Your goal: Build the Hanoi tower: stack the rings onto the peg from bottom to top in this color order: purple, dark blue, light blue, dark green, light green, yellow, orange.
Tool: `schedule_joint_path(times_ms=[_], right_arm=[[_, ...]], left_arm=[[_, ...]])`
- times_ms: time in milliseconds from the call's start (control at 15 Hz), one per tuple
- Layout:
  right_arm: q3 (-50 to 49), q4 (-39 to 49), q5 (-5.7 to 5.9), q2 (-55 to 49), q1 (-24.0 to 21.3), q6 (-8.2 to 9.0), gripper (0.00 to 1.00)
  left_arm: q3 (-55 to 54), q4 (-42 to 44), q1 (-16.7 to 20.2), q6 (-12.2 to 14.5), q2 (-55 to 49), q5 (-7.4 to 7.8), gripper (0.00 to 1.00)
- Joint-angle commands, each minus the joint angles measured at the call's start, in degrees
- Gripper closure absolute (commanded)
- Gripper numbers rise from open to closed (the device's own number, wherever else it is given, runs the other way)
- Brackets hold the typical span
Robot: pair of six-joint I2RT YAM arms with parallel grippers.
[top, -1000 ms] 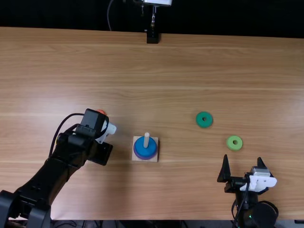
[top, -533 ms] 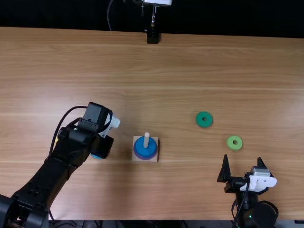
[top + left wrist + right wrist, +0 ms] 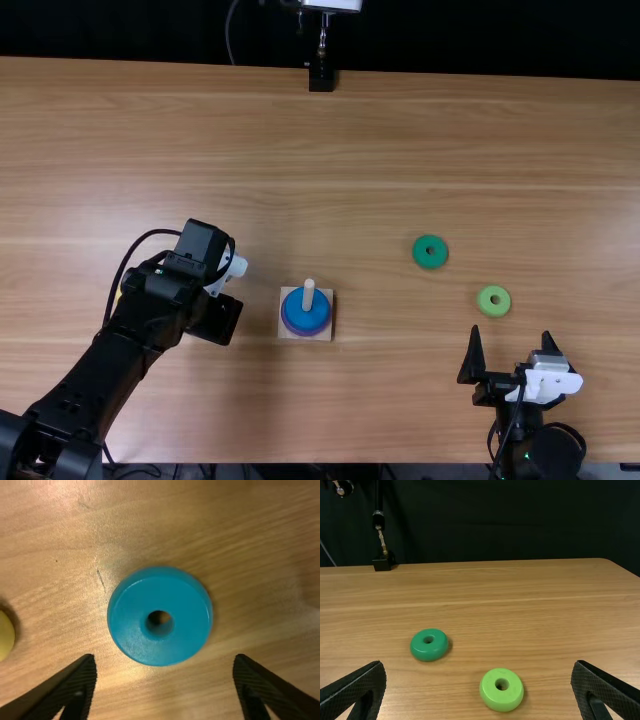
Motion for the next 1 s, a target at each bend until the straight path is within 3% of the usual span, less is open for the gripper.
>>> schedule_joint_path(times_ms=[0, 733, 933], right_arm=[[-1.60, -0.18, 0.36, -0.73, -0.92, 0.11, 0.00], [-1.60, -0.18, 0.36, -0.73, -0.83, 0.11, 0.00], [-1.60, -0.18, 0.36, -0.73, -0.92, 0.11, 0.00]], left_arm=[[0.60, 0.11, 0.35, -0.34, -0.63, 0.34, 0.00], [1.13, 0.42, 0.35, -0.34, 3.77, 0.13, 0.00], [0.78, 6.22, 0.35, -0.23, 3.94, 0.24, 0.00]])
